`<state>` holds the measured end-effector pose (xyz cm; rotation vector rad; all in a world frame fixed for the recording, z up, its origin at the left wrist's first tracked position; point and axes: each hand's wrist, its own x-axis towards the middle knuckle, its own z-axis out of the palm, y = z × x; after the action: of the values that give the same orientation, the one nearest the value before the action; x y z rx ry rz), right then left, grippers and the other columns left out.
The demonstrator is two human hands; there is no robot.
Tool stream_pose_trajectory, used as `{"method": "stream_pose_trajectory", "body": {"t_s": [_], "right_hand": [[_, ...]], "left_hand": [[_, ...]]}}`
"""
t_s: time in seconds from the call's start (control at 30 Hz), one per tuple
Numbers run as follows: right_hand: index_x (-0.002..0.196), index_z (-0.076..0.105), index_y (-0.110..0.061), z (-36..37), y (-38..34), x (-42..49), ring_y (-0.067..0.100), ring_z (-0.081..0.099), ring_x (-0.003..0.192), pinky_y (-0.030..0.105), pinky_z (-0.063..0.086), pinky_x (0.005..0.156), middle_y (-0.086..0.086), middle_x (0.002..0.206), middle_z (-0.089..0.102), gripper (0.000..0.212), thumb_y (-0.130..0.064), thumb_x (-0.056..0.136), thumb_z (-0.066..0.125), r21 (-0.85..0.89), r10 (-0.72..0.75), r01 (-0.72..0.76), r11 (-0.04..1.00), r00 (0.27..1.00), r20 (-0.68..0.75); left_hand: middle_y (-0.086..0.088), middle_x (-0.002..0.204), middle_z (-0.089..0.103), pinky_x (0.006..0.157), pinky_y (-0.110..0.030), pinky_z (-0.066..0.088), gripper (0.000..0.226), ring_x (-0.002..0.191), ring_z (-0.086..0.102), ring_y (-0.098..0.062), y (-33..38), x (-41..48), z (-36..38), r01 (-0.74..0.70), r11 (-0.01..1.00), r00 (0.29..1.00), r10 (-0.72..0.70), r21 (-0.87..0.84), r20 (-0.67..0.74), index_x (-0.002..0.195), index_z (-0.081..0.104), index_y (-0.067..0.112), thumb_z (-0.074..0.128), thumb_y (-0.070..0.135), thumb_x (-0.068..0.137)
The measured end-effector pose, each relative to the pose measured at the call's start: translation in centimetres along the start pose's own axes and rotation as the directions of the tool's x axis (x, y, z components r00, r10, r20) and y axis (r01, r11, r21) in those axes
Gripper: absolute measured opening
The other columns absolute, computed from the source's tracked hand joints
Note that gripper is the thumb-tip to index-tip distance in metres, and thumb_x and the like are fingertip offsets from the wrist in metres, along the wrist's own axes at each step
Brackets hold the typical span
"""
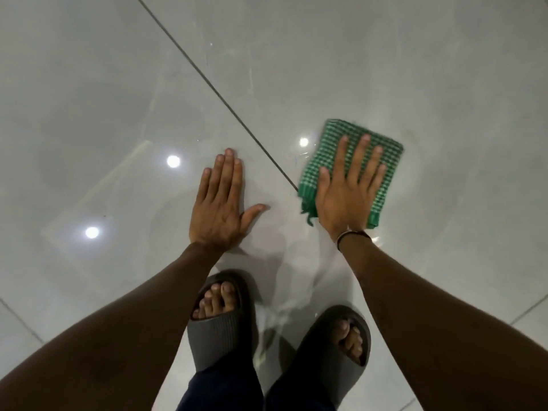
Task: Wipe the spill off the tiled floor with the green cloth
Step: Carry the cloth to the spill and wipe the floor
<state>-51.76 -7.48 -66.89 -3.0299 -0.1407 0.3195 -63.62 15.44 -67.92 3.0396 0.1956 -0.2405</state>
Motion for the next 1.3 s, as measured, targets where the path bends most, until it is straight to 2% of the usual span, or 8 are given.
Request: {"method": "stream_pose_trajectory", "body": {"t_s": [0.2,0.33,0.43,0.67,0.93,1.07,1.17,1.3], "right_hand": [[0.179,0.008,-0.024,0.8,5.1,-8.3,0.041,0.000,0.174,0.066,0.014,0.138,0.012,0.188,-0.001,0.078,-0.063,0.114,0.023,-0.048,-0.448,0.461,0.886,0.878,0.167],[0.179,0.013,-0.019,-0.9,8.7,-3.5,0.048,0.007,0.172,0.069,0.017,0.136,0.019,0.186,0.007,0.076,-0.058,0.115,0.024,-0.031,-0.010,0.012,0.999,0.998,0.067],[0.179,0.007,-0.018,-1.8,4.9,3.9,0.050,0.004,0.171,0.070,0.012,0.136,0.022,0.186,0.004,0.075,-0.057,0.116,0.020,0.005,0.193,-0.193,0.981,0.981,-0.024],[0.179,0.004,-0.027,0.7,3.3,-3.9,0.041,-0.001,0.174,0.067,0.012,0.138,0.011,0.188,-0.001,0.079,-0.062,0.113,0.028,-0.022,-0.447,0.452,0.892,0.888,0.107],[0.178,0.015,-0.019,-2.0,5.9,3.9,0.052,0.009,0.170,0.071,0.015,0.135,0.022,0.185,0.009,0.077,-0.060,0.114,0.021,0.021,0.223,-0.223,0.975,0.974,-0.033],[0.178,0.016,-0.020,-1.2,-1.6,6.1,0.050,0.010,0.171,0.070,0.009,0.138,0.018,0.186,0.011,0.077,-0.061,0.113,0.023,-0.010,-0.112,0.111,0.994,0.993,-0.029],[0.179,0.010,-0.020,0.1,-1.5,0.5,0.043,0.007,0.173,0.064,0.004,0.140,0.012,0.188,0.006,0.079,-0.064,0.114,0.024,-0.020,-0.441,0.442,0.897,0.896,0.058],[0.179,0.009,-0.017,-0.3,7.1,-3.4,0.041,0.004,0.174,0.063,0.013,0.139,0.010,0.188,0.005,0.079,-0.060,0.114,0.023,-0.060,-0.319,0.329,0.943,0.939,0.129]], "left_hand": [[-0.018,0.191,0.006,0.145,-0.054,0.013,0.103,0.179,0.007,-0.035,0.2,0.2,-0.2,-0.019,0.999,1.000,0.019,-0.042,-0.003,0.180,0.012,0.003,0.023,0.078,0.109],[-0.018,0.191,0.003,0.146,-0.053,0.009,0.103,0.179,0.005,-0.036,0.0,0.0,0.3,-0.036,0.998,0.999,0.035,-0.043,-0.016,0.180,0.010,0.004,0.022,0.077,0.109],[-0.018,0.191,0.003,0.145,-0.055,0.011,0.102,0.179,0.005,-0.036,0.0,-0.1,0.3,-0.055,0.998,0.998,0.055,-0.031,0.002,0.180,0.009,0.004,0.019,0.077,0.109],[-0.018,0.191,0.003,0.146,-0.052,0.010,0.108,0.179,0.005,-0.035,-0.2,-0.1,0.2,-0.083,0.996,0.996,0.083,-0.033,0.014,0.180,0.008,0.003,0.033,0.077,0.105],[-0.015,0.191,-0.004,0.146,-0.049,0.005,0.113,0.179,-0.001,-0.032,-0.4,-0.3,1.3,-0.093,0.996,0.995,0.093,-0.016,0.025,0.181,0.002,0.007,0.030,0.084,0.104],[-0.014,0.191,0.000,0.146,-0.048,0.005,0.111,0.180,0.000,-0.031,-0.4,-0.1,1.3,-0.077,0.997,0.997,0.077,-0.022,0.001,0.181,0.003,0.007,0.032,0.083,0.105],[-0.016,0.191,0.004,0.146,-0.052,0.012,0.107,0.179,0.003,-0.032,-0.4,-0.1,1.3,-0.079,0.996,0.997,0.078,-0.032,-0.024,0.180,0.008,0.005,0.034,0.079,0.107],[-0.017,0.191,0.006,0.146,-0.051,0.012,0.104,0.179,0.006,-0.033,-0.4,0.0,1.2,-0.091,0.995,0.995,0.090,-0.032,-0.035,0.180,0.011,0.004,0.033,0.076,0.108]]}}
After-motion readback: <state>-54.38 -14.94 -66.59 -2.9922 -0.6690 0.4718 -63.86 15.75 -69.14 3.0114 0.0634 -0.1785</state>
